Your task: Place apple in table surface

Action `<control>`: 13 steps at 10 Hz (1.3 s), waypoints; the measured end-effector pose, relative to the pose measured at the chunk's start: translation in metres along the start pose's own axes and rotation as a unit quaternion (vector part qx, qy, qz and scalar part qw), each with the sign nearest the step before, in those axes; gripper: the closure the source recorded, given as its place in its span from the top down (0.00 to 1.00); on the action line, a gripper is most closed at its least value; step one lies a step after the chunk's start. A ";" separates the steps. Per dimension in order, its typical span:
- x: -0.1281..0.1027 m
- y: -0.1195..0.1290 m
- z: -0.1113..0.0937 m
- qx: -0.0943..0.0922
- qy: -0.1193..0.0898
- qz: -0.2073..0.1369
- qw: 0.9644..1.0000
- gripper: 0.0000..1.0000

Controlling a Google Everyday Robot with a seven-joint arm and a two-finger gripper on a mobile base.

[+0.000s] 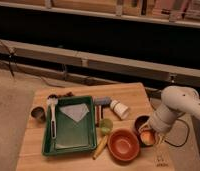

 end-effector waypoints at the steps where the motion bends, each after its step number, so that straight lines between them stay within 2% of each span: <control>1: 0.007 -0.005 -0.002 -0.003 -0.003 -0.003 1.000 0.00; 4: 0.036 -0.030 -0.009 -0.013 -0.017 -0.014 1.000 0.00; 6: 0.063 -0.035 -0.015 -0.019 -0.024 -0.014 0.999 0.00; 8: 0.076 -0.057 -0.014 -0.027 -0.034 -0.029 0.999 0.00; 10: 0.080 -0.072 -0.008 -0.037 -0.040 -0.049 0.997 0.00; 11: 0.077 -0.087 -0.003 -0.049 -0.040 -0.068 0.996 0.00; 13: 0.066 -0.126 0.006 -0.104 -0.028 -0.102 0.989 0.00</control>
